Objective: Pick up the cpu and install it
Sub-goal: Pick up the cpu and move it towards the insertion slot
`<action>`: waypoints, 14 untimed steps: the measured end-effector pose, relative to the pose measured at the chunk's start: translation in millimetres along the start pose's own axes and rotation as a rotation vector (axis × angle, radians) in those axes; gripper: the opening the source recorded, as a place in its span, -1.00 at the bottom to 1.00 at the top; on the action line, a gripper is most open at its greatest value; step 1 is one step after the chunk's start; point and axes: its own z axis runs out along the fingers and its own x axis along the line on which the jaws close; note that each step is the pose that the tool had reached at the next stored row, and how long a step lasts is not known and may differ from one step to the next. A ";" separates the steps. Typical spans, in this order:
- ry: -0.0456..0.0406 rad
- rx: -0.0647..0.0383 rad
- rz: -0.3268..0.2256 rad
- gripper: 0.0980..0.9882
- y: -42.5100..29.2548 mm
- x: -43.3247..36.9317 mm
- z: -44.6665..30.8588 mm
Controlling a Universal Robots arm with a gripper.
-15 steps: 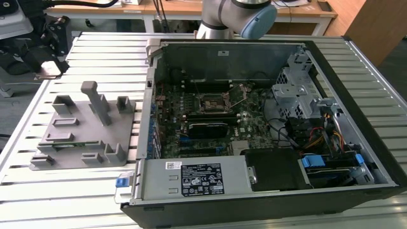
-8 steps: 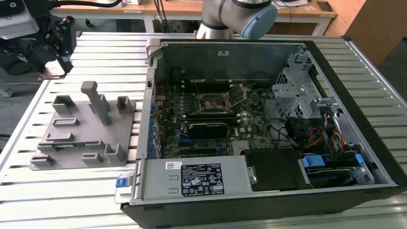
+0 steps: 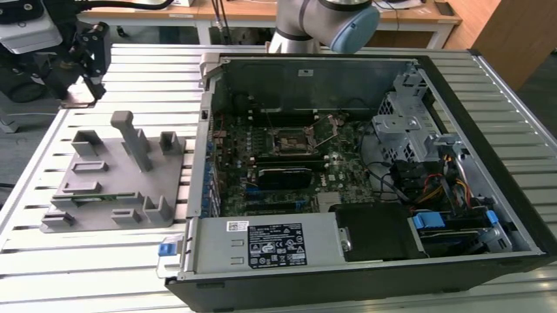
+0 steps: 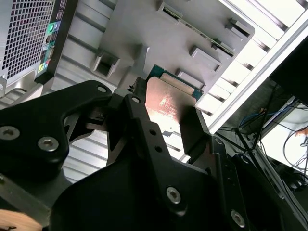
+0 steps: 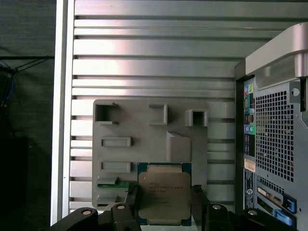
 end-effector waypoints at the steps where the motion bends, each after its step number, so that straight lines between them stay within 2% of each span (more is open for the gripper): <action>1: 0.0000 0.000 0.000 -0.04 0.0 -1.0 0.0; 14: 0.0000 0.000 0.000 -0.04 0.0 -13.5 -0.2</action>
